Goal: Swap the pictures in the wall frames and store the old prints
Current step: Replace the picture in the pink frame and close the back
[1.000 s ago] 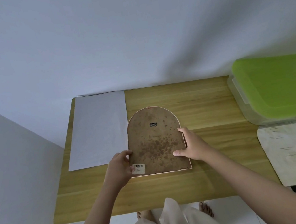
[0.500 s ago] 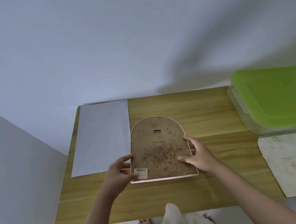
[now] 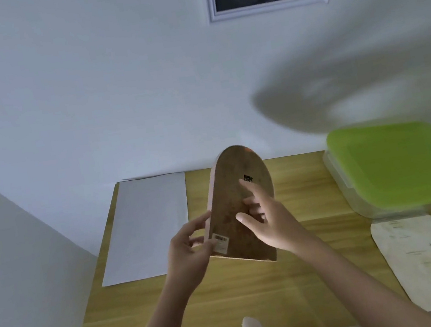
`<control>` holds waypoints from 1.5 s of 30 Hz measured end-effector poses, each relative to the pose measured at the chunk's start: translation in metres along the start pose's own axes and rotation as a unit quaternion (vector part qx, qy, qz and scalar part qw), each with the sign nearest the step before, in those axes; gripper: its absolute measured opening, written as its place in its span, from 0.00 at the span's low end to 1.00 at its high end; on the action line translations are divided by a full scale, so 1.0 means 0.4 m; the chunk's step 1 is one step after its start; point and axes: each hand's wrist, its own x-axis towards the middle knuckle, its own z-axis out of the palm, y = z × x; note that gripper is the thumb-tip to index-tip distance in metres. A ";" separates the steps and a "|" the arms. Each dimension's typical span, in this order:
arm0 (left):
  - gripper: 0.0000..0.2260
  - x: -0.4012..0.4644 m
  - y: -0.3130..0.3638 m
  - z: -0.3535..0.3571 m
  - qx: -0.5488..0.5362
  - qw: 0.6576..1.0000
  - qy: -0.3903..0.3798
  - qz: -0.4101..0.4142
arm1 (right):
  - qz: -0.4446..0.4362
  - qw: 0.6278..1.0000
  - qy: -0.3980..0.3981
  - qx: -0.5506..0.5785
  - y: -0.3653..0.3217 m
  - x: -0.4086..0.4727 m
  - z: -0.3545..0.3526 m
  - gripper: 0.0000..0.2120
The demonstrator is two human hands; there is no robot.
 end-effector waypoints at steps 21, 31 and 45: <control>0.15 0.086 0.020 -0.046 0.150 0.985 0.077 0.047 | 0.082 0.925 0.140 0.344 -0.044 0.023 -0.062 0.24; 0.12 0.108 0.016 -0.128 -0.029 0.999 0.017 0.006 | 0.007 0.935 0.121 0.332 -0.037 0.029 -0.104 0.29; 0.20 0.259 0.274 -0.368 -0.037 0.983 0.040 0.175 | -0.204 0.940 0.225 0.154 -0.363 0.261 -0.166 0.22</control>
